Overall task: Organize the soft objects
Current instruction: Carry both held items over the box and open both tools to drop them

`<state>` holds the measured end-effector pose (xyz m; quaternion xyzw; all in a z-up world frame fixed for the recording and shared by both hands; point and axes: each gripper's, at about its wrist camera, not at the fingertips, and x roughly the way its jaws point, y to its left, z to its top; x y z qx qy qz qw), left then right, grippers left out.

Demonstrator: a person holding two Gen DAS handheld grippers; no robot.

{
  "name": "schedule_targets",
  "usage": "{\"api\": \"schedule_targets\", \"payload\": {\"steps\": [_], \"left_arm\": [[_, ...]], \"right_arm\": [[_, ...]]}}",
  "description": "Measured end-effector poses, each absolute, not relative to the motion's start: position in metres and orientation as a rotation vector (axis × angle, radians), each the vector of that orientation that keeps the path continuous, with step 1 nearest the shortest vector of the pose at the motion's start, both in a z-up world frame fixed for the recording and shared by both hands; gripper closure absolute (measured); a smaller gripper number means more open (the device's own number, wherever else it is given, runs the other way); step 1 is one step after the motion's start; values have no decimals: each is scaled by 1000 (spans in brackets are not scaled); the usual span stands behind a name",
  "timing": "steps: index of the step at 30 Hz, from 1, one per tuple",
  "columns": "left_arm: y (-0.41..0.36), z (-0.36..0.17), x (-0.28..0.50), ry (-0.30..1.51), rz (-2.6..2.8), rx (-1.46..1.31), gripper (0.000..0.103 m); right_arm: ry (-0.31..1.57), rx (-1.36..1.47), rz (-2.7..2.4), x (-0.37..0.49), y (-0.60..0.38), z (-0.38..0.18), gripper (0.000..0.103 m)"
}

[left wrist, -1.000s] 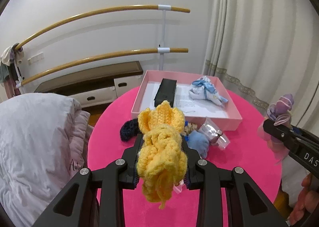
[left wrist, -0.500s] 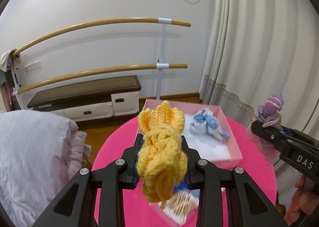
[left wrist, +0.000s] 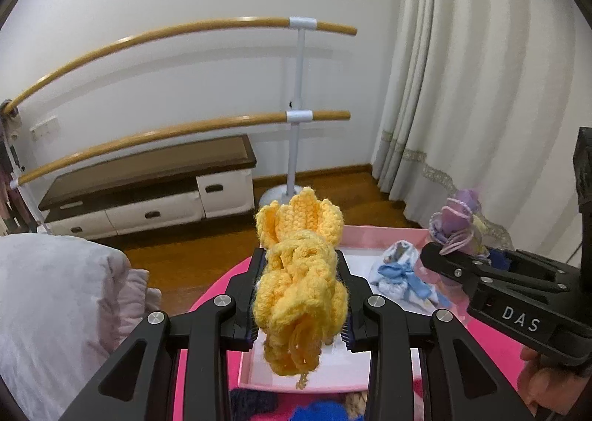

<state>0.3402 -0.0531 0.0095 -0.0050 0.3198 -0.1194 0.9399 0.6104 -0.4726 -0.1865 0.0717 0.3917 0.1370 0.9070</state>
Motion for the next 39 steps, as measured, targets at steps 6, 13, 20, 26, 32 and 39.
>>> {"api": "schedule_targets", "payload": {"steps": [6, 13, 20, 26, 32, 39], "left_arm": [[-67, 0, 413, 734, -245, -16, 73], [-88, -9, 480, 805, -232, -12, 73], [-104, -30, 524, 874, -222, -7, 72], [-112, -45, 548, 910, -227, -9, 71], [-113, -51, 550, 905, -207, 12, 51], [-111, -45, 521, 824, -157, 21, 13]], "right_arm": [[875, 183, 278, 649, -471, -206, 66], [923, 188, 271, 680, -465, -225, 65], [968, 211, 250, 701, -466, -244, 65], [991, 247, 222, 712, -473, -255, 58], [997, 272, 200, 712, -479, -258, 29], [960, 301, 171, 700, -488, -249, 0]]}}
